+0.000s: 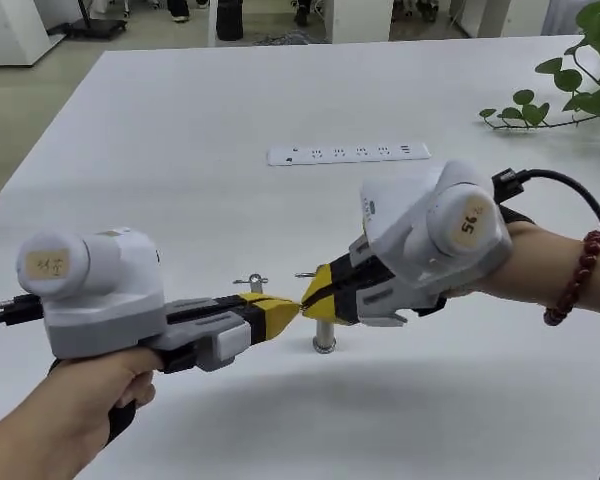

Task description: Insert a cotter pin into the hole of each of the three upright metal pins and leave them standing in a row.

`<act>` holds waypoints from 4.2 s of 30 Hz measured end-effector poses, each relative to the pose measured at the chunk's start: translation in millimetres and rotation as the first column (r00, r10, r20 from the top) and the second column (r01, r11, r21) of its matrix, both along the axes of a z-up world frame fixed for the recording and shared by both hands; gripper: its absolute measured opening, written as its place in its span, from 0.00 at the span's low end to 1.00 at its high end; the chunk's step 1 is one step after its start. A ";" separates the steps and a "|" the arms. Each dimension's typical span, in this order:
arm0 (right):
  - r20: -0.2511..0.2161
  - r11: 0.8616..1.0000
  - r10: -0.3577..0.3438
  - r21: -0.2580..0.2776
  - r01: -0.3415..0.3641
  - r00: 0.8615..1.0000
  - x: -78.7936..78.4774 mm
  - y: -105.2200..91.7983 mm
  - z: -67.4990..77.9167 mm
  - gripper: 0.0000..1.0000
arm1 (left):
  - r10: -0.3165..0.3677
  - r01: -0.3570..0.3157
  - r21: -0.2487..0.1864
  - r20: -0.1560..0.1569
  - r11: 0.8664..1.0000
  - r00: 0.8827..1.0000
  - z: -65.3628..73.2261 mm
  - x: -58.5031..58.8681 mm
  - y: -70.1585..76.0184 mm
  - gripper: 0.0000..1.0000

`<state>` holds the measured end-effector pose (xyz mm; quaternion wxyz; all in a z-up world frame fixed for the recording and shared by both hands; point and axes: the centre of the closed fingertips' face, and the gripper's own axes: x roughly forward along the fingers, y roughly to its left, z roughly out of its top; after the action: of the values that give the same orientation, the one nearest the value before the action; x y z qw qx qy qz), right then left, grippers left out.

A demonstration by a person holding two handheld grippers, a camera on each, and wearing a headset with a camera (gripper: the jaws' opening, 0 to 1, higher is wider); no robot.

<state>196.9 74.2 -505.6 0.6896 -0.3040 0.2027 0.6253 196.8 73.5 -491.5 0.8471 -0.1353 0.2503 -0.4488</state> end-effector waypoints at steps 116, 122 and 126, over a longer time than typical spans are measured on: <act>-0.320 0.995 0.101 0.011 -0.103 0.942 -41.0 -34.8 -26.6 0.00 | -0.252 0.230 0.114 0.244 0.966 0.936 -10.7 -31.7 -12.4 0.18; -0.285 0.998 0.052 -0.016 -0.059 0.957 -26.1 -43.8 -30.5 0.00 | -0.194 0.151 0.165 0.285 0.975 0.939 -16.8 -19.1 -9.9 0.26; -0.288 0.999 0.016 -0.026 -0.024 0.958 -19.2 -47.3 -33.4 0.00 | -0.169 0.104 0.217 0.305 0.971 0.937 -24.9 -10.2 -9.0 0.30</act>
<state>177.7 26.8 -539.0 0.6419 -0.2220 0.3067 0.6667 186.6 64.4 -516.4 0.8524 0.0418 0.1611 -0.4957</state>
